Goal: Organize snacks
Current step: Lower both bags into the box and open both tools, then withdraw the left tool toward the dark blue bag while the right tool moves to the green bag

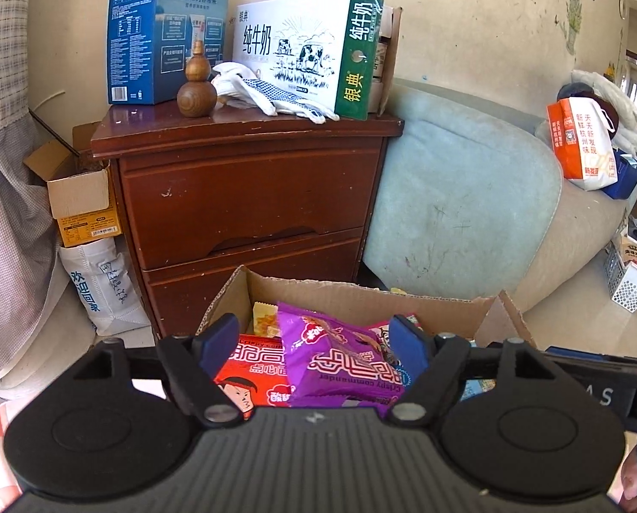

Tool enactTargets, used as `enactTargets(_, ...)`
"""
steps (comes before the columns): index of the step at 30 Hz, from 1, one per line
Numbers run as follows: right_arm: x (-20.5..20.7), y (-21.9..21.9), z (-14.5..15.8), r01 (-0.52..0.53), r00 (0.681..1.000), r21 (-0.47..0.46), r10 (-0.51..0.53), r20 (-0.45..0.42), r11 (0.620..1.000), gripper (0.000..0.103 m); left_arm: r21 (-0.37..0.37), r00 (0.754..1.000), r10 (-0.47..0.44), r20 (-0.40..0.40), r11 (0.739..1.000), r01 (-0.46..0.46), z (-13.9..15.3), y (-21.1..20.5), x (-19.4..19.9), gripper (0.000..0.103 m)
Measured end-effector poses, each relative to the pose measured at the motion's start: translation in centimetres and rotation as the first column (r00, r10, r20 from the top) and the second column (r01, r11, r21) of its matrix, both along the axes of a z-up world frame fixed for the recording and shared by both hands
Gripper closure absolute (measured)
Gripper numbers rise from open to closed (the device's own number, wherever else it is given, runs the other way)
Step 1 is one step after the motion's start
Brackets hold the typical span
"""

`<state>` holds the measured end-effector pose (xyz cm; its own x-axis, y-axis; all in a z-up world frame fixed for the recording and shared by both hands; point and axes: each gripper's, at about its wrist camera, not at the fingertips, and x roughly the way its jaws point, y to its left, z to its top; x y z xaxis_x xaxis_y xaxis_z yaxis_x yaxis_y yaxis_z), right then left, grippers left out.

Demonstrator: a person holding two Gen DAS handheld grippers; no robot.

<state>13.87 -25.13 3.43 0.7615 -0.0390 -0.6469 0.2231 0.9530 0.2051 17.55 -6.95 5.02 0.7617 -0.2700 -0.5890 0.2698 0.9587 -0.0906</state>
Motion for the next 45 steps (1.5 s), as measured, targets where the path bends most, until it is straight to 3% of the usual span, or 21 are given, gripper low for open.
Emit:
enactTargets(19,-1.3,5.8,0.2,-0.223,0.974,-0.036,0.222,-0.036,0.974,0.037,0.1,0.995,0.091,-0.031,0.991,-0.087,-0.5,6.1,-1.4,0.023)
enactTargets(29,-1.3,8.9,-1.4,-0.303,0.947,0.029,0.304,-0.108,0.953,0.037,0.134,0.981,0.183,-0.064,0.976,-0.173,-1.5,10.9,-1.3,0.023)
enactTargets(45,-0.5,13.8,-5.3,-0.334,0.908,0.12,0.354,-0.224,0.935,0.035,0.181,0.941,0.264,-0.211,0.957,-0.228,-6.1,14.6,0.3,0.022)
